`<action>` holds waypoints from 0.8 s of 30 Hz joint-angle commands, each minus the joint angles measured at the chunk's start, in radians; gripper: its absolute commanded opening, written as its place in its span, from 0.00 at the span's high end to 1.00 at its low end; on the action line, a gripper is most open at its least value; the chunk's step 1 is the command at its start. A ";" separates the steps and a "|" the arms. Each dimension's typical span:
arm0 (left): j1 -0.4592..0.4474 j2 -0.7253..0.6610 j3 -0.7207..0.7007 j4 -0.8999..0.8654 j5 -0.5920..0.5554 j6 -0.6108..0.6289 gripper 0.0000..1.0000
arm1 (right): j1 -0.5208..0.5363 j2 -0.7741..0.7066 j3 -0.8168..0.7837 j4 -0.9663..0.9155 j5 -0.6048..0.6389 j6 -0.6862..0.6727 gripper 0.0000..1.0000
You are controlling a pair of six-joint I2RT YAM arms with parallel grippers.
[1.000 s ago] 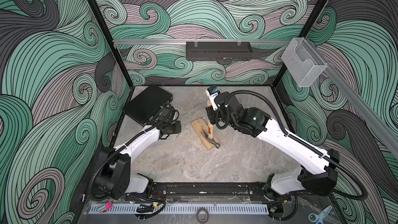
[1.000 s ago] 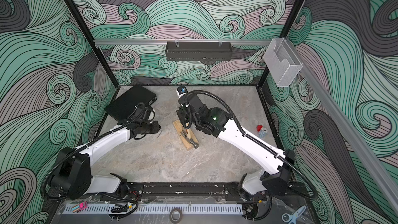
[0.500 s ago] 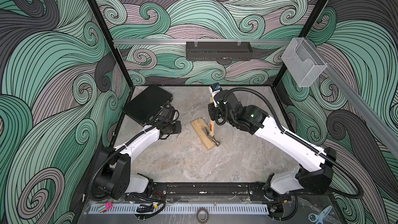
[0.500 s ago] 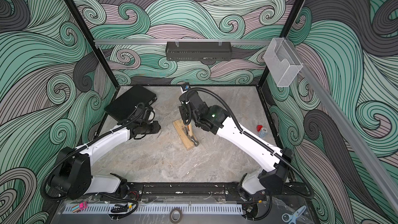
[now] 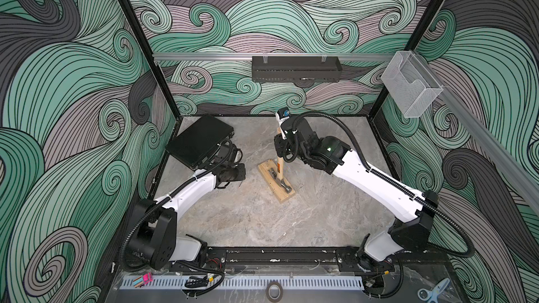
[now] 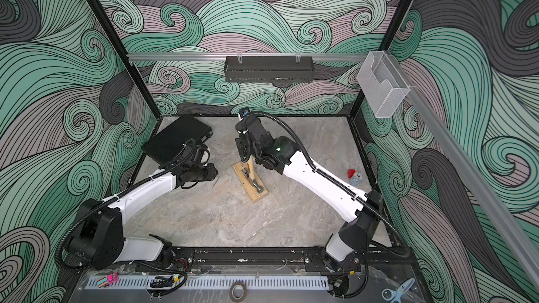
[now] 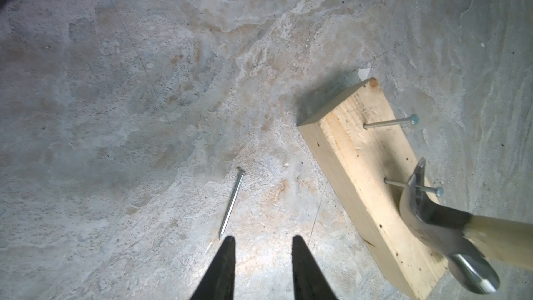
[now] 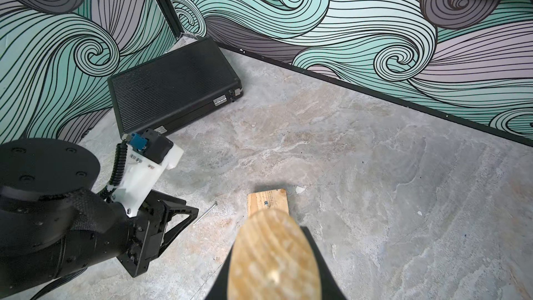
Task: Use a claw hammer to pull out a nail
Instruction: Remove the nail from the mounting plate.
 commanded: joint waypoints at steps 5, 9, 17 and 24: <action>0.008 0.022 -0.002 -0.006 0.033 0.009 0.61 | 0.007 -0.050 0.005 0.204 0.005 -0.034 1.00; 0.008 0.035 0.003 0.006 0.039 -0.010 0.56 | 0.018 -0.095 -0.070 0.294 -0.009 -0.054 1.00; 0.014 0.146 0.079 -0.031 0.113 -0.034 0.53 | 0.048 -0.197 -0.251 0.474 -0.034 -0.100 1.00; 0.019 0.206 0.109 -0.045 0.134 -0.043 0.41 | 0.071 -0.270 -0.373 0.581 -0.066 -0.124 1.00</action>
